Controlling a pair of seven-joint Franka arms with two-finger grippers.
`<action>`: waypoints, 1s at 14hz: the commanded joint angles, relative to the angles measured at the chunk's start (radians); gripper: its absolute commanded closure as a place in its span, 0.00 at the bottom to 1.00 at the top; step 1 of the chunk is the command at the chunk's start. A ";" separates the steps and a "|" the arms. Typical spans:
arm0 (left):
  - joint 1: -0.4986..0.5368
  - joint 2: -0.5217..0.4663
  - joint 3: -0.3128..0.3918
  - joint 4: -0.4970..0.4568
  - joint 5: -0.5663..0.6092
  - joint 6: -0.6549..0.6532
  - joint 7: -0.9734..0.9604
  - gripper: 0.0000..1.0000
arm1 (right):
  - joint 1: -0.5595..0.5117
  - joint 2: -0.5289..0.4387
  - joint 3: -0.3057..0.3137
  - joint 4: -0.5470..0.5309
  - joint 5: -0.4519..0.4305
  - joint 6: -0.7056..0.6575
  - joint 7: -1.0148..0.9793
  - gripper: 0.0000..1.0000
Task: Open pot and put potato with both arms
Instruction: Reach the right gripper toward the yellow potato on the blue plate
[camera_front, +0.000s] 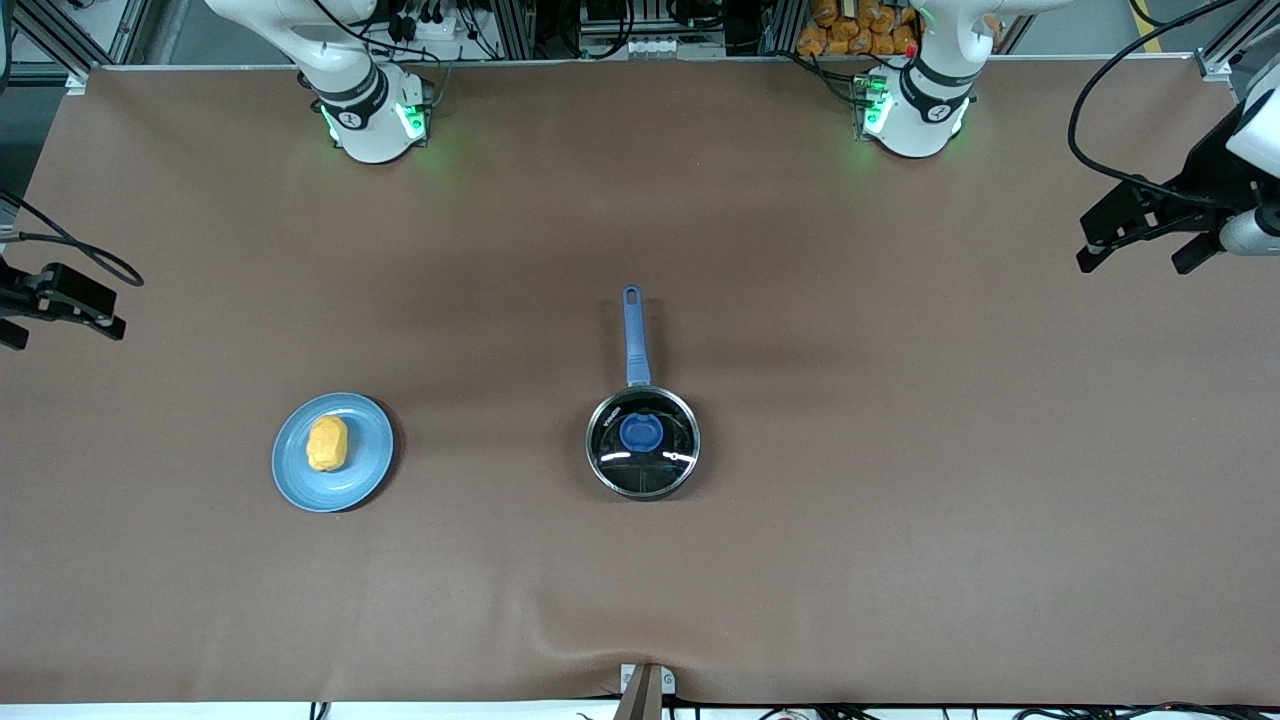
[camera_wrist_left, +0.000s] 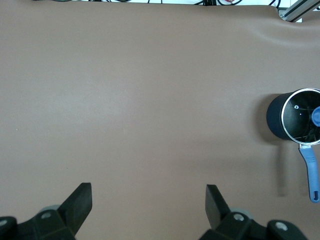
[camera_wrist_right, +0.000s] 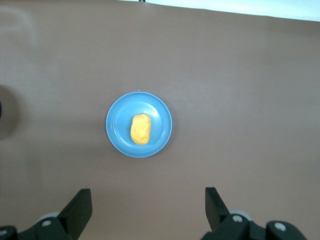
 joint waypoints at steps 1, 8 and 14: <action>-0.004 0.007 -0.003 0.024 0.022 -0.029 -0.013 0.00 | -0.005 0.027 0.013 -0.012 0.015 0.022 0.008 0.00; 0.024 0.022 -0.001 0.041 -0.029 -0.029 -0.057 0.00 | 0.031 0.164 0.016 -0.012 0.017 0.127 0.010 0.00; 0.028 0.033 0.000 0.041 -0.030 -0.026 -0.039 0.00 | 0.023 0.291 0.016 -0.135 0.050 0.354 0.008 0.00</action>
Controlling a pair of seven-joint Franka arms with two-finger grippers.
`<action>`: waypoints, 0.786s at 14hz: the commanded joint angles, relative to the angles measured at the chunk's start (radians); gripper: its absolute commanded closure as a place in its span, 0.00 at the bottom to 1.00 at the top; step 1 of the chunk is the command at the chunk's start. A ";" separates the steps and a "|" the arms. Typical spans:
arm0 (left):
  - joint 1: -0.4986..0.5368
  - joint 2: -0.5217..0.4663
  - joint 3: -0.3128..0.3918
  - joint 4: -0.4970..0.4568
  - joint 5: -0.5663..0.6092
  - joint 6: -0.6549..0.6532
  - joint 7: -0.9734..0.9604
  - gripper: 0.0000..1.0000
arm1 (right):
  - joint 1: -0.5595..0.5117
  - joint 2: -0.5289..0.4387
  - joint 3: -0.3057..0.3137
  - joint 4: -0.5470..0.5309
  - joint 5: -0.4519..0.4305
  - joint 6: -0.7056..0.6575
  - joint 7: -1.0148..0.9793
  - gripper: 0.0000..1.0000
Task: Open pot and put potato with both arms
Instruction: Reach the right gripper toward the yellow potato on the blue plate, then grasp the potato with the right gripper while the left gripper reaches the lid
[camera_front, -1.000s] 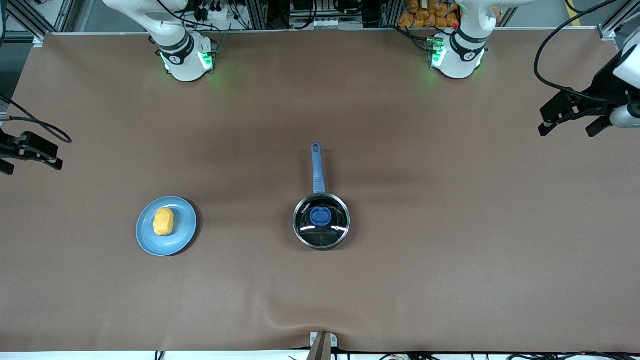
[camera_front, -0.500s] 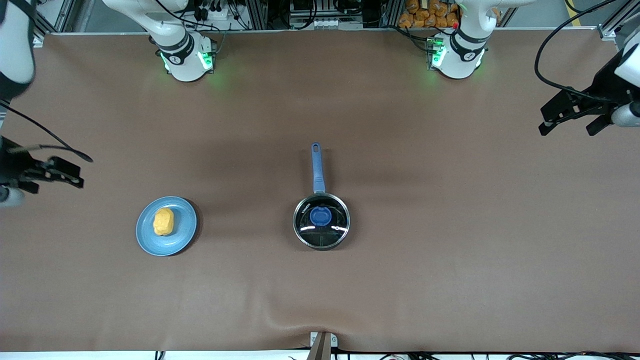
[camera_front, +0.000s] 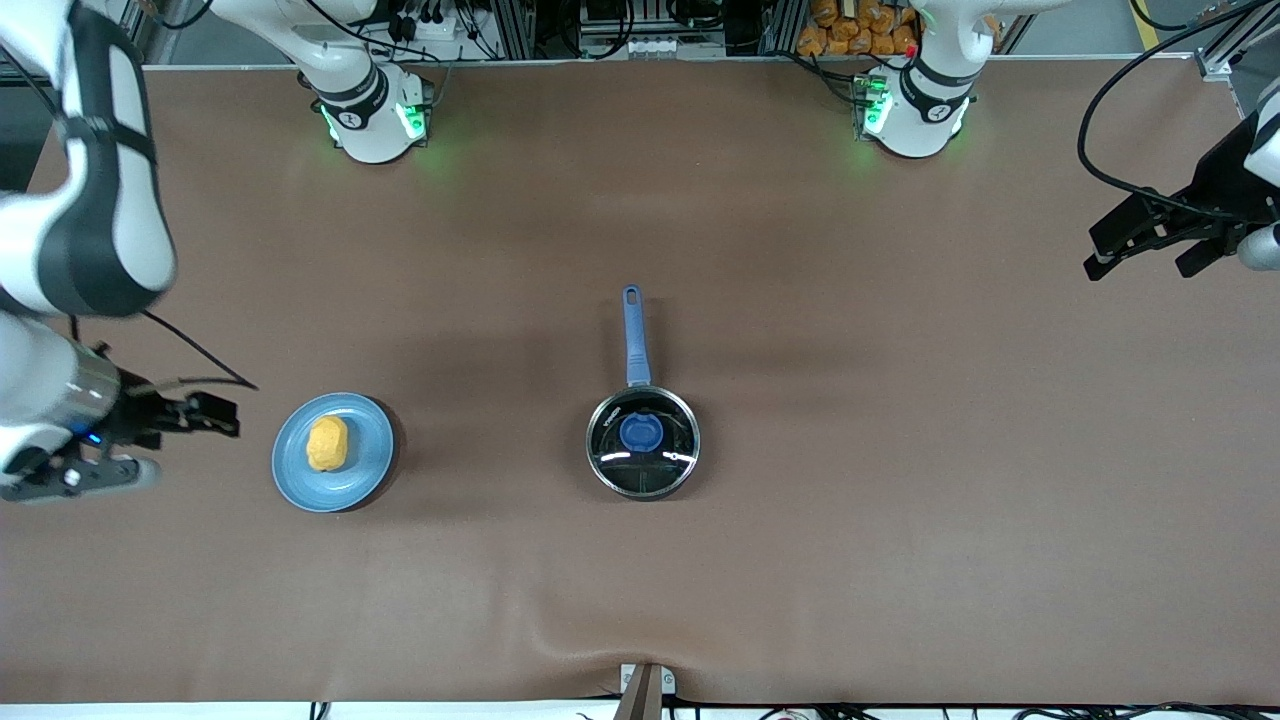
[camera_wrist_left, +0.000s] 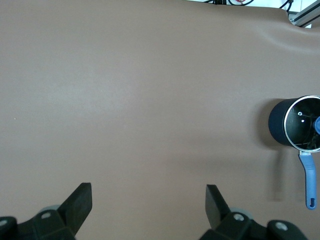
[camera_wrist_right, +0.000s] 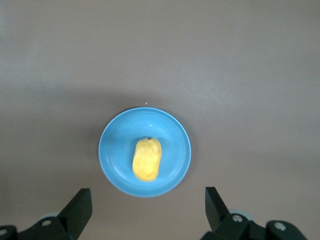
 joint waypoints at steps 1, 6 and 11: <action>0.009 0.011 -0.004 0.029 -0.020 -0.013 0.003 0.00 | -0.008 0.019 0.001 -0.117 0.040 0.128 0.006 0.00; -0.066 0.085 -0.023 0.043 -0.069 -0.004 -0.099 0.00 | -0.016 0.103 0.001 -0.237 0.092 0.291 0.006 0.00; -0.265 0.236 -0.039 0.098 -0.052 0.100 -0.330 0.00 | -0.021 0.152 0.001 -0.246 0.129 0.307 0.006 0.00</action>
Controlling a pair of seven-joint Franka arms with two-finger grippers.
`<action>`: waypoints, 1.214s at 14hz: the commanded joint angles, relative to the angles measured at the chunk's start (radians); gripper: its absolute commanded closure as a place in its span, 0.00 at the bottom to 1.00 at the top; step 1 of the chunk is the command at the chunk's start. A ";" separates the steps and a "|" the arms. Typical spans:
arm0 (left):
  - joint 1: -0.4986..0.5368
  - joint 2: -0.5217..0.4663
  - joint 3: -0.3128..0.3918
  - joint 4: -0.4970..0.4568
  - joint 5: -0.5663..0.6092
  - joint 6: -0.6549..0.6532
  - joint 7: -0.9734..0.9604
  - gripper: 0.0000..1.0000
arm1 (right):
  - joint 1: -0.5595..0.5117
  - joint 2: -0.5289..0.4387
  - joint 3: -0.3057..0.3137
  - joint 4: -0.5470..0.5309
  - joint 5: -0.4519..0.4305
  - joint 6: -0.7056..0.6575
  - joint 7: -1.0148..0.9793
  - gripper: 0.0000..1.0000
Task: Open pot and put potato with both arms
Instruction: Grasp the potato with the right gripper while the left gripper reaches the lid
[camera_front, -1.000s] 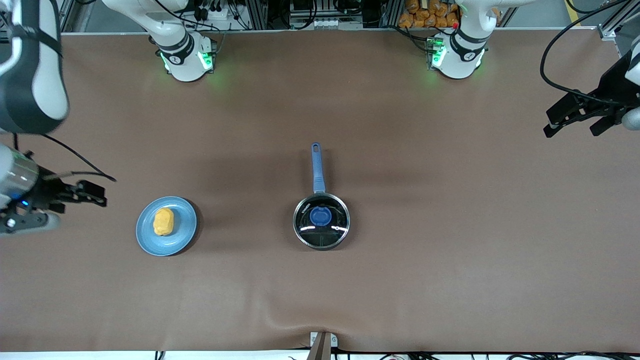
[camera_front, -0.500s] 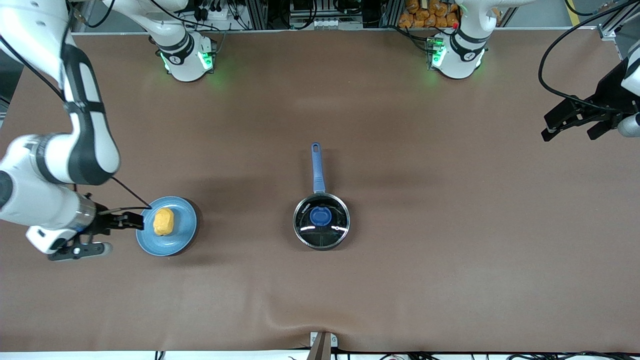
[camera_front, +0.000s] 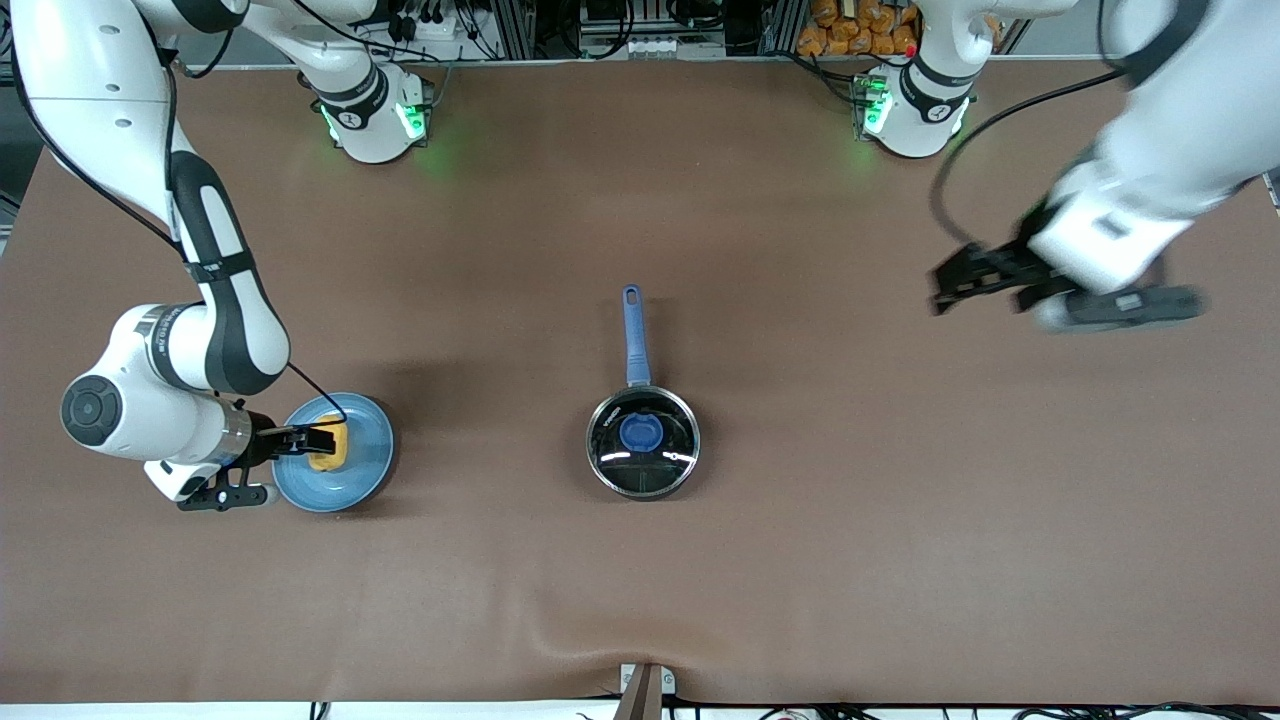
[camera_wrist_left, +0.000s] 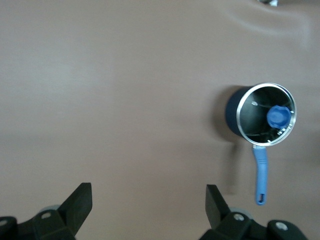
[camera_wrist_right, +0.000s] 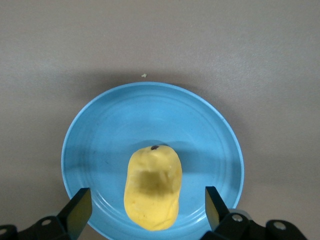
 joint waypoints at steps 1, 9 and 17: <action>-0.094 0.107 0.002 0.082 0.011 0.058 -0.132 0.00 | -0.013 0.013 0.007 -0.007 0.017 0.018 0.005 0.00; -0.306 0.358 0.015 0.150 0.066 0.343 -0.400 0.00 | -0.018 0.076 0.007 -0.007 0.055 0.048 0.005 0.00; -0.529 0.604 0.192 0.261 0.114 0.572 -0.483 0.00 | -0.002 0.079 0.007 -0.005 0.055 0.020 0.008 0.78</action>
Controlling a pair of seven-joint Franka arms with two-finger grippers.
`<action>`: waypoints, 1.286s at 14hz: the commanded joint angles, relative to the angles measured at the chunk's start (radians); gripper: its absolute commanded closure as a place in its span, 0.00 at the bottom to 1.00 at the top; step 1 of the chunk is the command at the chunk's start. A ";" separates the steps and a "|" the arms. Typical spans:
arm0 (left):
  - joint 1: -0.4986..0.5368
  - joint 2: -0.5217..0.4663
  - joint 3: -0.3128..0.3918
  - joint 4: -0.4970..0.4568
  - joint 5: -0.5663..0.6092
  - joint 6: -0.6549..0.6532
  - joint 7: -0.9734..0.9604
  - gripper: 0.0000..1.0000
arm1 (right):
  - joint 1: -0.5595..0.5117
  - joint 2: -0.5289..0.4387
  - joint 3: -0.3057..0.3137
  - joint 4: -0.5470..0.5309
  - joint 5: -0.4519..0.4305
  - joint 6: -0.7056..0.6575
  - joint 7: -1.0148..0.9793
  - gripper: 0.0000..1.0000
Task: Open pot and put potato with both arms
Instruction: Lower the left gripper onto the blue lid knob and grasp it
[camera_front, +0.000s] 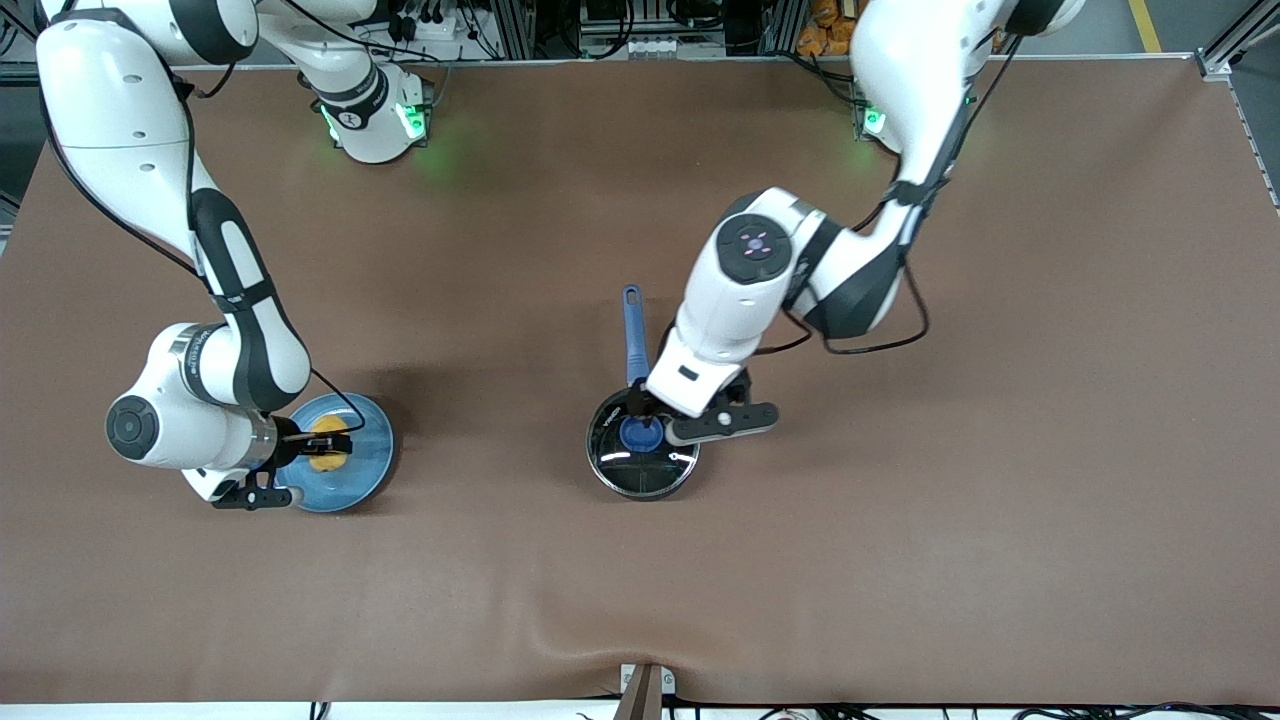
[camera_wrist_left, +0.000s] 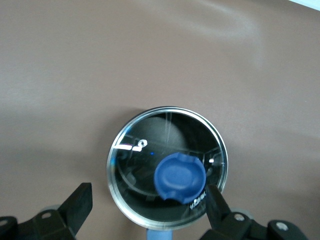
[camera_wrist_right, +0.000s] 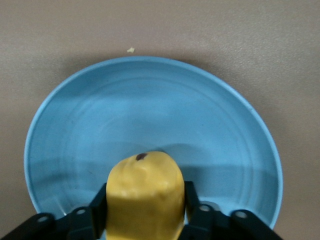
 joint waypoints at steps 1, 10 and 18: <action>-0.067 0.057 0.065 0.050 0.024 0.052 -0.027 0.00 | -0.001 -0.008 0.007 -0.002 0.011 -0.011 0.007 0.80; -0.121 0.151 0.125 0.059 0.024 0.178 -0.027 0.00 | -0.002 -0.032 0.009 0.079 0.048 -0.101 0.016 0.84; -0.145 0.164 0.128 0.059 0.024 0.181 -0.030 0.00 | 0.025 -0.161 0.023 0.080 0.052 -0.158 0.021 0.87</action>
